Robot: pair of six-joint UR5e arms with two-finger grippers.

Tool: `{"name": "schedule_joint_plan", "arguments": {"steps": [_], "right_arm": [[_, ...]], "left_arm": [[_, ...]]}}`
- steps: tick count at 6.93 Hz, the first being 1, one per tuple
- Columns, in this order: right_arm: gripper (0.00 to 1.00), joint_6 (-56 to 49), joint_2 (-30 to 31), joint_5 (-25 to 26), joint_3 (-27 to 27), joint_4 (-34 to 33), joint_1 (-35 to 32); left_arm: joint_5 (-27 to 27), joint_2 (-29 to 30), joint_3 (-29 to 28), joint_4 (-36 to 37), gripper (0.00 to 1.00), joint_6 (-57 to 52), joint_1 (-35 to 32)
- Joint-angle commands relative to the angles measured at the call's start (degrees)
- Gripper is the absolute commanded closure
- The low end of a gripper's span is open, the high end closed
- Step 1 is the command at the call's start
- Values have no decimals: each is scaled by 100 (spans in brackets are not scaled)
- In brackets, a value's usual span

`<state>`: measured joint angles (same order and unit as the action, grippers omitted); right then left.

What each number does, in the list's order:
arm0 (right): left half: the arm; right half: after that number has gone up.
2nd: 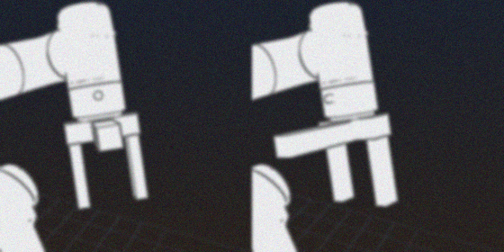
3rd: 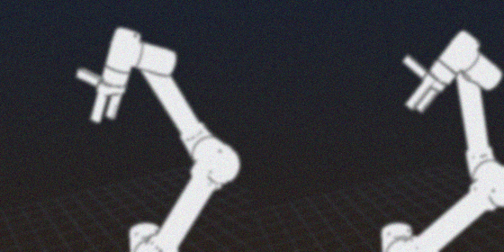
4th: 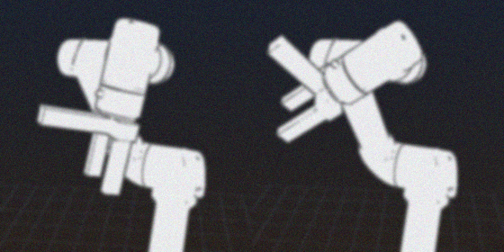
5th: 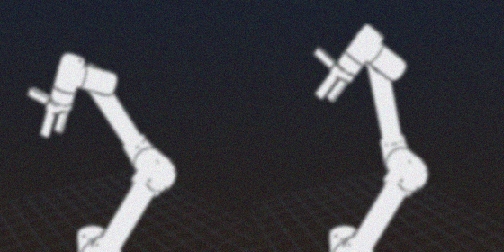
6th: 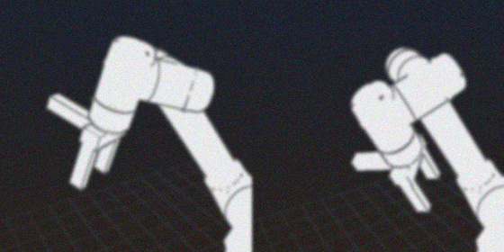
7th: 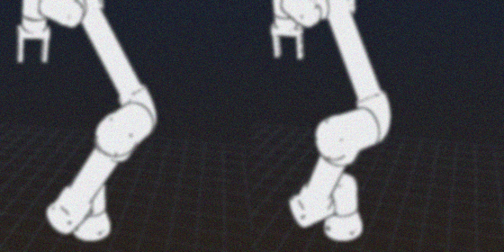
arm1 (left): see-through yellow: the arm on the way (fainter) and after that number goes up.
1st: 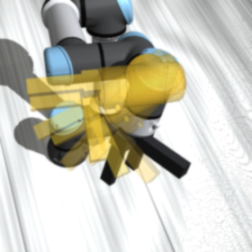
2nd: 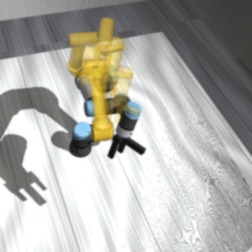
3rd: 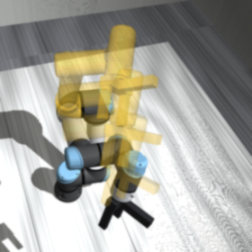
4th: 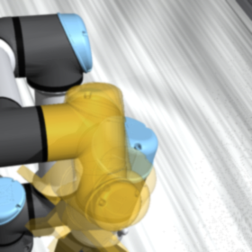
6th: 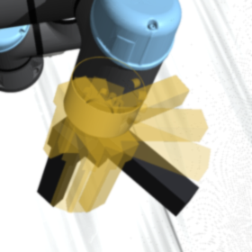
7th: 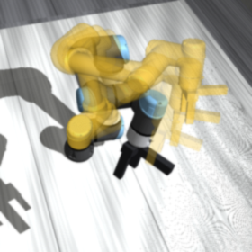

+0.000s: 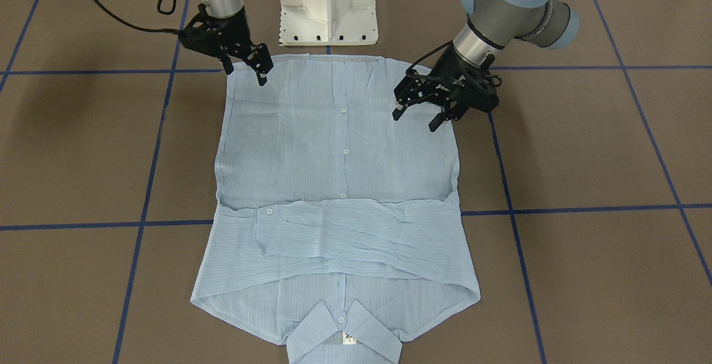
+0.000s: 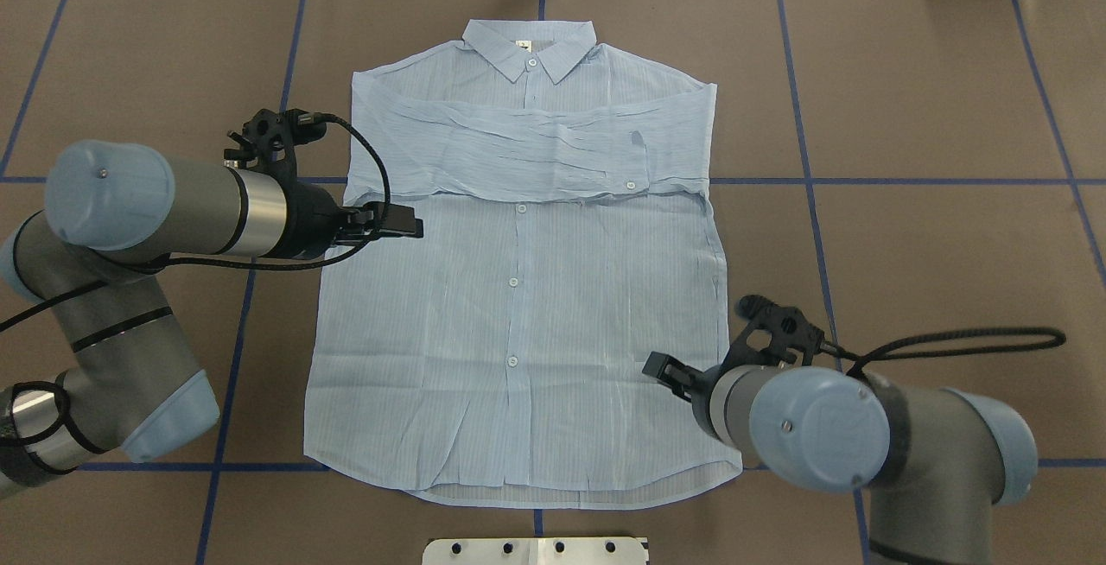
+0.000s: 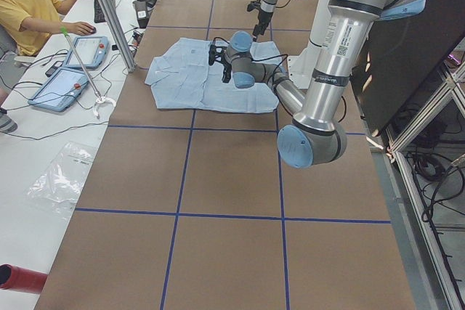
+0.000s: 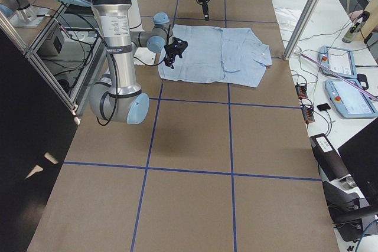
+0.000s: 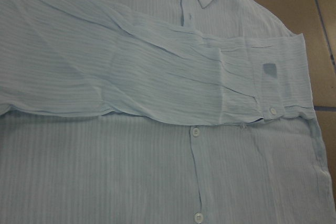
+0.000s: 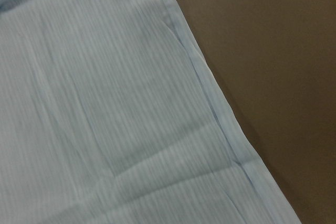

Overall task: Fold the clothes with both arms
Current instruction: 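Release the sleeve and move both grippers toward the shirt hem nearest the robot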

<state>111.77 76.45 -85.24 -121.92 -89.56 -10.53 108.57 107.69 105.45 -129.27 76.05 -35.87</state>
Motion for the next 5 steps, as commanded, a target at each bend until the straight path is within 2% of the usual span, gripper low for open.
{"name": "schedule_joint_plan", "arguments": {"steps": [1,2,4,5], "right_arm": [[2,536,27,446,-104,-798,700],[2,556,175,455,-104,-799,718],[2,565,168,490,53,-799,762],[2,565,151,526,229,-756,763]], "left_arm": [[155,-317,81,-28,9,15,-8],[234,-441,194,-29,9,-2,-8],[926,-889,493,-29,1,-11,-34],[860,-934,503,-55,1,32,-43]]}}
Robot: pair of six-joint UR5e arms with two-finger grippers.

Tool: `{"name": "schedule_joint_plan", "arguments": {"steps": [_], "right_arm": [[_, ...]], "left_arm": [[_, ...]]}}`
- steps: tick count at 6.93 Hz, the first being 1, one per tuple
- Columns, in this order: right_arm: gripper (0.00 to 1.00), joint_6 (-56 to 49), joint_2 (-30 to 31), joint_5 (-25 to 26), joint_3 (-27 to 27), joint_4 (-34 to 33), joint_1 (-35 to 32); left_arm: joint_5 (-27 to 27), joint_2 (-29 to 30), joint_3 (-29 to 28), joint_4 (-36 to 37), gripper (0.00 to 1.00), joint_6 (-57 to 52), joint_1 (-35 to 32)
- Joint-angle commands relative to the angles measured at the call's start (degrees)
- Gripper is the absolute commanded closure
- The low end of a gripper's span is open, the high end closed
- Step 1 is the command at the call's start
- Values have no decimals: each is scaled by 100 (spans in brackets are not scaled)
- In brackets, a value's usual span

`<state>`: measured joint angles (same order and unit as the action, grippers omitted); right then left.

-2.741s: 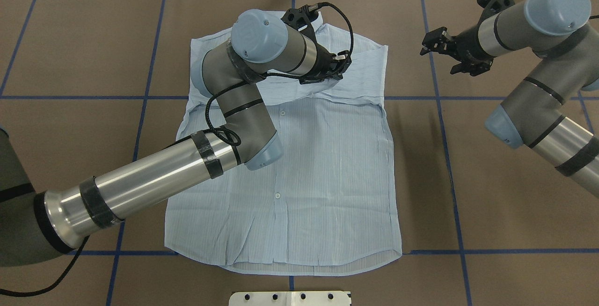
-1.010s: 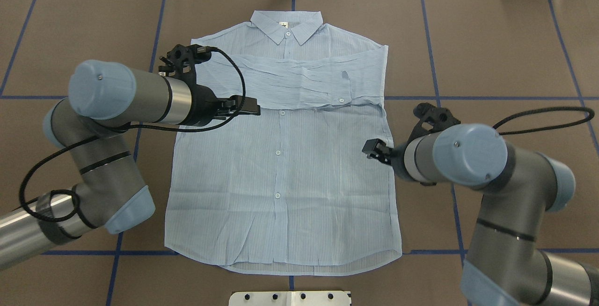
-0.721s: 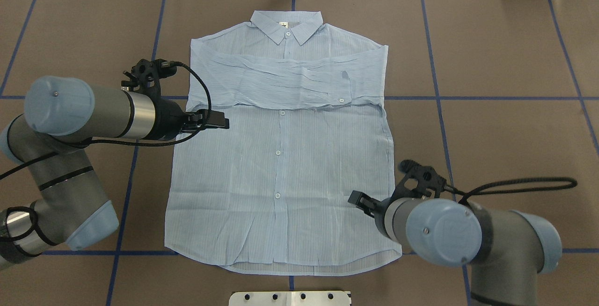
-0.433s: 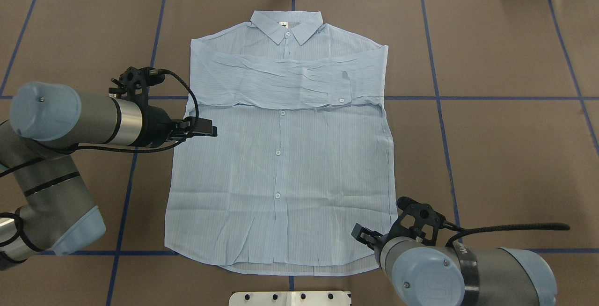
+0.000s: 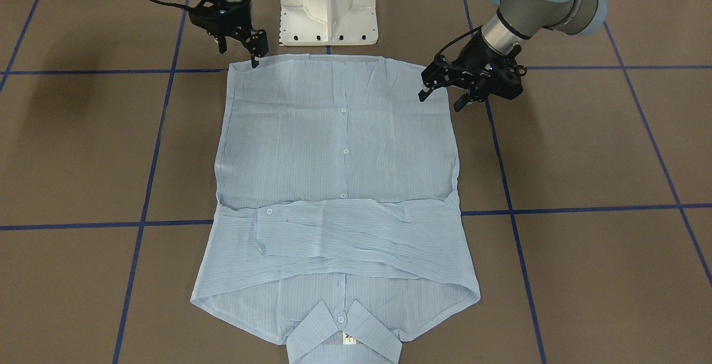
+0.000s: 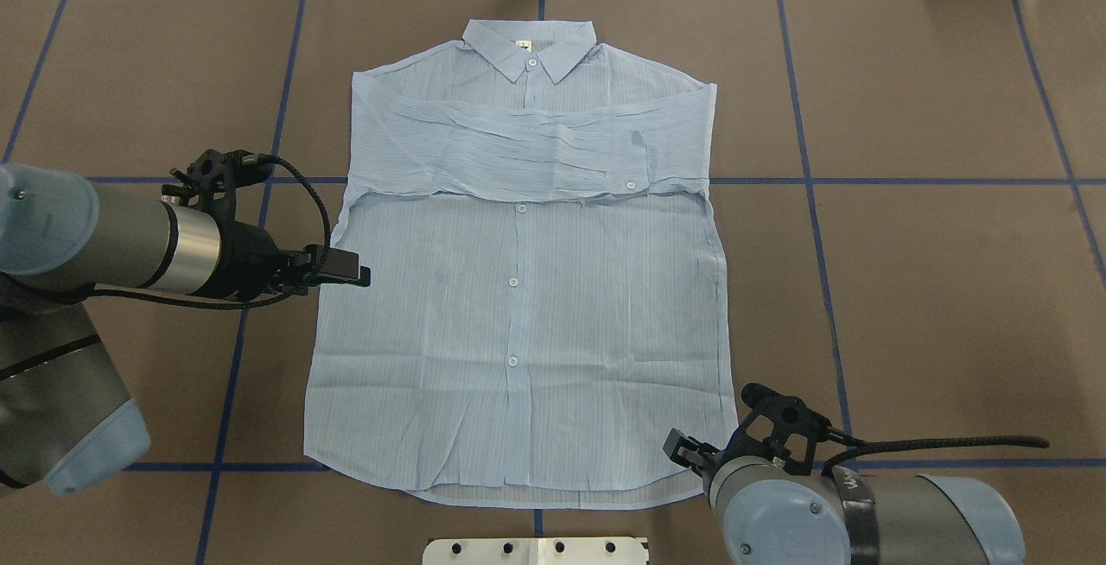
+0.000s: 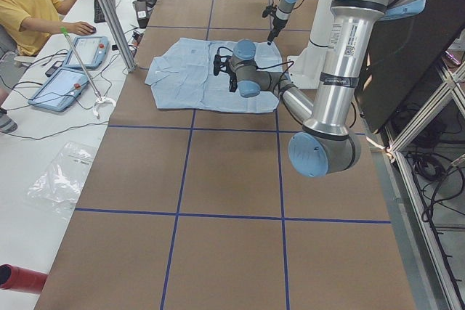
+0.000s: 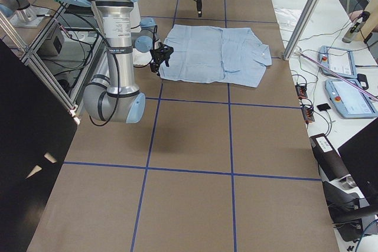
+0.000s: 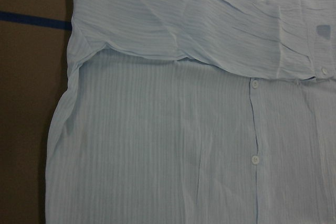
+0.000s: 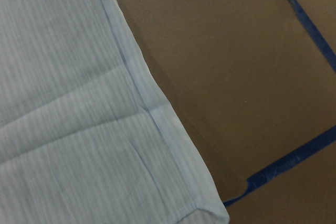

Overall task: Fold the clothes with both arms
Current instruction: 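Release the sleeve and move both grippers toward the shirt hem nearest the robot, then position both grippers at the hem corners and grasp the hem edge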

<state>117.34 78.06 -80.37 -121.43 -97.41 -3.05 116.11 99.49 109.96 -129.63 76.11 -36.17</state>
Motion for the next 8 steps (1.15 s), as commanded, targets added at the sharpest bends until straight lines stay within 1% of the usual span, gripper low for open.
{"name": "schedule_joint_plan", "arguments": {"steps": [1,2,3,4,5,7,8], "right_arm": [[2,121,8,39,189,38,15],[2,287,16,39,181,38,15],[11,367,25,39,181,38,6],[22,368,34,39,189,29,-2],[27,455,43,39,189,38,6],[43,491,43,39,181,38,6],[70,491,43,48,172,29,-2]], "left_arm": [[96,-114,69,-27,1,35,-30],[69,-114,69,-27,1,44,-57],[-61,-114,69,-18,1,44,-74],[-71,-114,69,-18,1,44,-83],[-71,-114,69,-10,1,53,-75],[-89,-114,69,-9,1,44,-74],[-89,-114,61,-9,1,44,-74]]}}
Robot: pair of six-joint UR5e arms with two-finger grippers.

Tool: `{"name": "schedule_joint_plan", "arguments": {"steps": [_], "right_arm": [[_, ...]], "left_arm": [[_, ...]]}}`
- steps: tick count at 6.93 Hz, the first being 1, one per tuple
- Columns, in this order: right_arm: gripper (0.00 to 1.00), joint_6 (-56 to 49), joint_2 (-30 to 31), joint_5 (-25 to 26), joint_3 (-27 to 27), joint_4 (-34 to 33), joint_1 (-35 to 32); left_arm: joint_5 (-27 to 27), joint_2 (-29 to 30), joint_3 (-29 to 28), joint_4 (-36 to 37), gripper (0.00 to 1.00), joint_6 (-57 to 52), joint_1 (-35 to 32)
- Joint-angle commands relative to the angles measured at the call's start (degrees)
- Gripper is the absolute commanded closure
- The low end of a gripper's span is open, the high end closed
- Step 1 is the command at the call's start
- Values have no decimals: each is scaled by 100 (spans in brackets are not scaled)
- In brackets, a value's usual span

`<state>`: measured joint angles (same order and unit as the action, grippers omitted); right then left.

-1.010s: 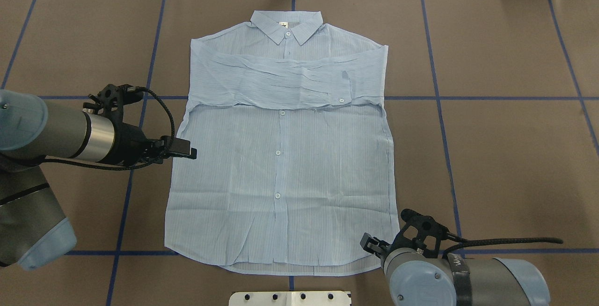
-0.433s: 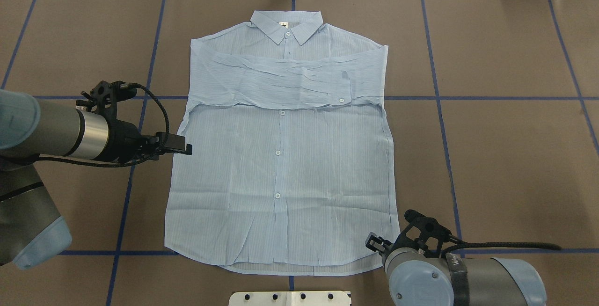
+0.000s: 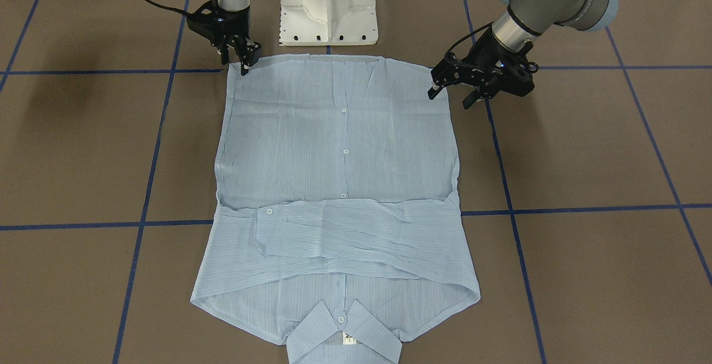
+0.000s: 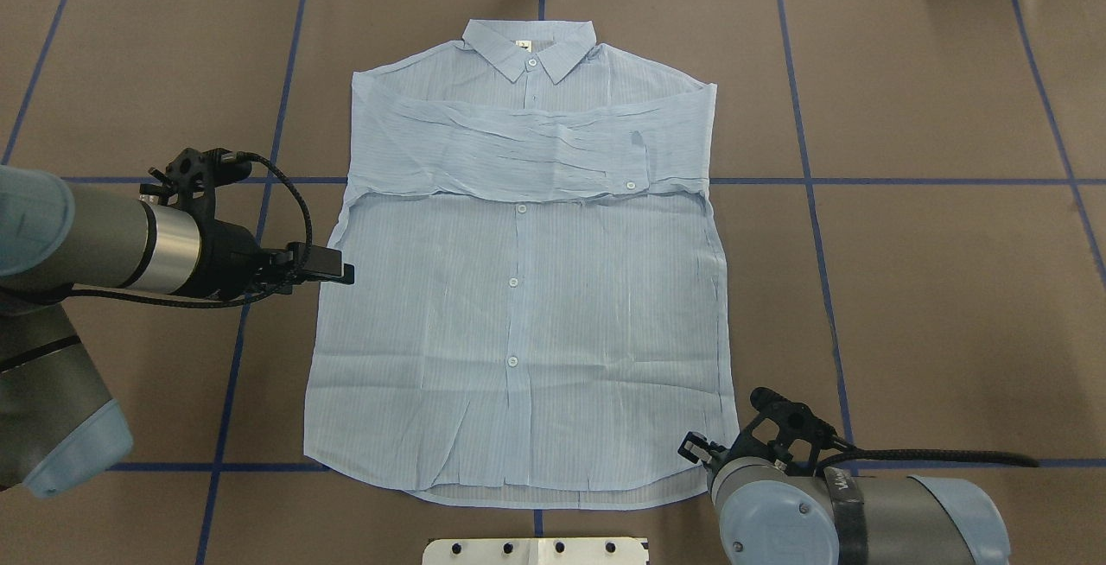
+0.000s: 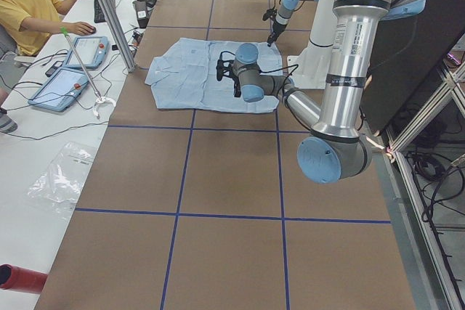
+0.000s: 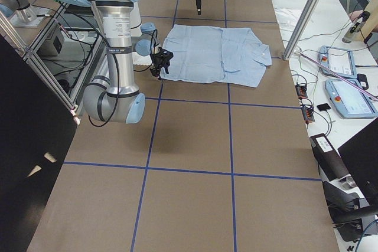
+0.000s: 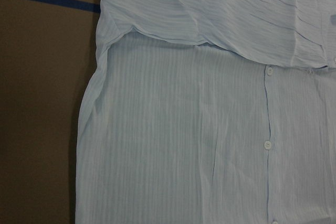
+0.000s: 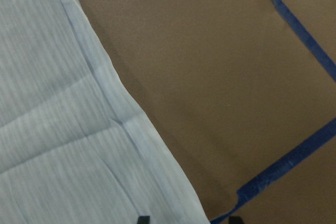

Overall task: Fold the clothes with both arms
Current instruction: 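Position both grippers at the hem corners and grasp the hem edge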

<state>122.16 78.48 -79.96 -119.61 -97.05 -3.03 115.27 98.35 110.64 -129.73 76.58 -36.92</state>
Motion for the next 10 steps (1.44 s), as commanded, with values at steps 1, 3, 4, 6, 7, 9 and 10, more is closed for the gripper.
{"name": "schedule_joint_plan", "arguments": {"steps": [1,3,4,6,7,9,10], "right_arm": [[86,10,1,7,-10,-7,-5],[100,10,1,7,-36,-7,-5],[100,10,1,-11,-71,-7,-13],[100,10,9,-55,-308,-16,-31],[100,10,97,-55,-318,-16,-31],[100,1,97,-72,-353,-16,-31],[100,1,106,-72,-379,-16,-31]], "left_arm": [[-5,0,-8,9,1,-3,1],[-14,0,10,18,1,14,1],[-249,-44,88,53,0,15,1],[-821,-586,404,62,0,702,437],[-1022,-902,614,62,0,900,736],[-1804,-1064,834,759,2,1732,1727],[-1955,-872,923,1218,2,1972,2054]]}}
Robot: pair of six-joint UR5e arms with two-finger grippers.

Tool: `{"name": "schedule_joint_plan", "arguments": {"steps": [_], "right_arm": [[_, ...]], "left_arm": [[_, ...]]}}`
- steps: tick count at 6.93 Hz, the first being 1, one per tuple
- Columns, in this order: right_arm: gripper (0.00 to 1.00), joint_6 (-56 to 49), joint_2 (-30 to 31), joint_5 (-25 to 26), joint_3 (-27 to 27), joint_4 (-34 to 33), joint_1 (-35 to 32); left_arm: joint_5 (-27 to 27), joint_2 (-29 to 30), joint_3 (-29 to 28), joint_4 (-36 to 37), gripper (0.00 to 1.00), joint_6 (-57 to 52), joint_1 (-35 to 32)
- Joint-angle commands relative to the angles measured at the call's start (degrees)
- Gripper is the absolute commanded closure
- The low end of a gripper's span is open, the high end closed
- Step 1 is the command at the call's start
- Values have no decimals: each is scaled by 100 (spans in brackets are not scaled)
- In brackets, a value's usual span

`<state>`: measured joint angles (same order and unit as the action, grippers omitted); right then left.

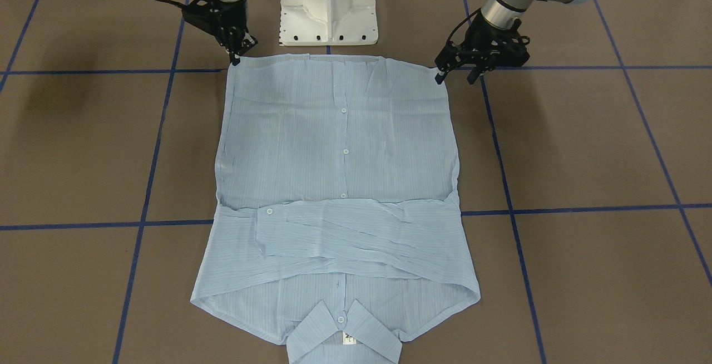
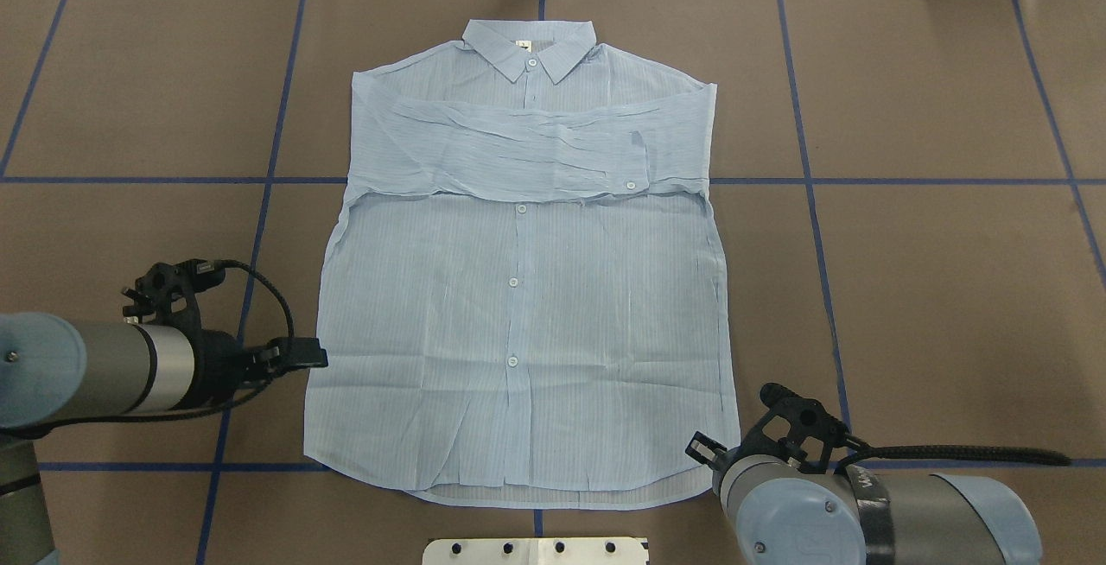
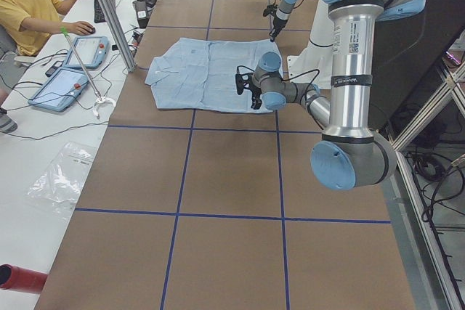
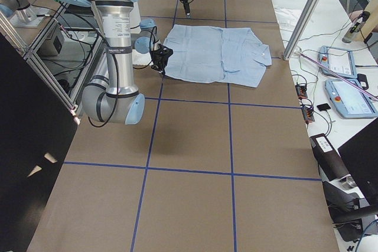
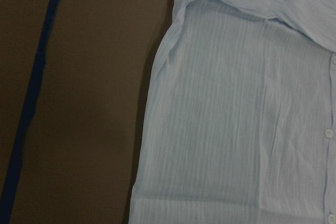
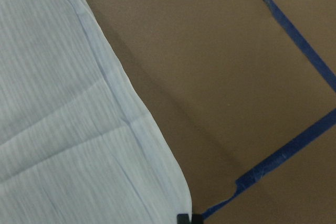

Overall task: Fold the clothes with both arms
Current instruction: 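Position both grippers at the hem corners and grasp the hem edge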

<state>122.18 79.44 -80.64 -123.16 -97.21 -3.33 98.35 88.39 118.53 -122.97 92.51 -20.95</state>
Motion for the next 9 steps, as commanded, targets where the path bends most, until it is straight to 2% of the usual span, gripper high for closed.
{"name": "schedule_joint_plan", "arguments": {"steps": [1,4,8,9], "right_arm": [[100,-1,10,-4,-15,9,8],[100,113,1,-4,-24,9,8],[100,104,1,-13,-24,9,0],[100,104,1,-13,-24,9,8]], "left_arm": [[-472,300,92,772,4,513,730],[-492,477,56,1152,6,593,908],[-510,372,-41,1213,21,602,908],[-501,372,-49,1214,32,602,917]]}}
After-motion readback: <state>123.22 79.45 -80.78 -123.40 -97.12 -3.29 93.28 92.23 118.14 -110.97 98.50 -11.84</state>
